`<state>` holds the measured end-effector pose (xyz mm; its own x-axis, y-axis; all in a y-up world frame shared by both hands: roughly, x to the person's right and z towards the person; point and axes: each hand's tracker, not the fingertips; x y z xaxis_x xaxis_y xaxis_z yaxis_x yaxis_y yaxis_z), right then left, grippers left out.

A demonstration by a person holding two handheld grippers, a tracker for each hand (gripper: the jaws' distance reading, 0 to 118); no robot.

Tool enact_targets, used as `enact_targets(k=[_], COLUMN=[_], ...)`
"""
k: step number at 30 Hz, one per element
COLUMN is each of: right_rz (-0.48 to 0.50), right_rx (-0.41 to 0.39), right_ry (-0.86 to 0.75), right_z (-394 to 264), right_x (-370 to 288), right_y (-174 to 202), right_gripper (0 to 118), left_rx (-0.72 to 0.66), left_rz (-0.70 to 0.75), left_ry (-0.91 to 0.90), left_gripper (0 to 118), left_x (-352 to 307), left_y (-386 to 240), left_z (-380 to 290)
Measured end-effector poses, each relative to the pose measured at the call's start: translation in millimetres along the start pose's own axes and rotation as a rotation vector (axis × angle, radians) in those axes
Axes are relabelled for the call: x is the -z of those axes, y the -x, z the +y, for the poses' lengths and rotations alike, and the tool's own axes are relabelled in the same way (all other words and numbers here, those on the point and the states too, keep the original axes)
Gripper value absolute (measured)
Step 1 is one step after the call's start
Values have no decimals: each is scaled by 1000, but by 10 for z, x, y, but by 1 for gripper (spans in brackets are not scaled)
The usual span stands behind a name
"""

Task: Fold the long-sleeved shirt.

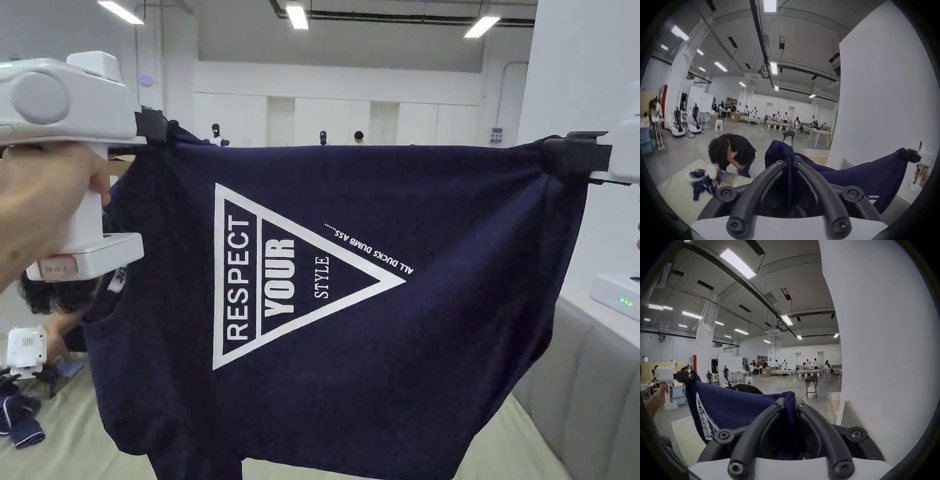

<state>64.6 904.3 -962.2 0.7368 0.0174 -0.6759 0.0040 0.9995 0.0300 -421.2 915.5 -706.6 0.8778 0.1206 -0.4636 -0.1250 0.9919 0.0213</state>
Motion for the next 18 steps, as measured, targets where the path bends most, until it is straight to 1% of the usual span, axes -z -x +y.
enact_targets(k=[1,3,4,5,6,7,9,10,11,13,16,18], right_rz=[-15,-32,-55,-77,-98,-118,-139,-158,-166,-199,-215,-239], right_rx=[-11,-10,-12,-23,-37,-57,-67,-69,-68,-93,-69,-76], right_ry=[-8,-22,-28,-28,-32,-45,-72,-83,-104,-108,-152,-184], right_z=[102,302,403,505,588,672,817,874,923,1016,1093,1118], right_x=[87,277,443,581,695,819,1053,1164,1276,1506,1707,1791], right_y=[20,47,-17,-7,7,38,78,95,102,101,76,84], right_gripper=[8,8,8,8,8,8,8,8,8,8,8,8], left_rx=[21,55,74,54,-33,-28,46,61,62,41,40,61], left_rz=[9,32,40,39,34,47,95,96,105,105,108,109], left_ry=[3,-17,-27,-35,-24,-40,-77,-85,-86,-109,-161,-194], left_gripper=[9,9,9,9,9,9,9,9,9,8,8,8], left_x=[148,334,437,505,619,738,931,1053,1170,1389,1578,1604], left_y=[83,25,7,-12,5,-2,-74,-95,-101,-83,-91,-122], left_z=[128,295,368,457,537,624,760,835,911,1067,1238,1313])
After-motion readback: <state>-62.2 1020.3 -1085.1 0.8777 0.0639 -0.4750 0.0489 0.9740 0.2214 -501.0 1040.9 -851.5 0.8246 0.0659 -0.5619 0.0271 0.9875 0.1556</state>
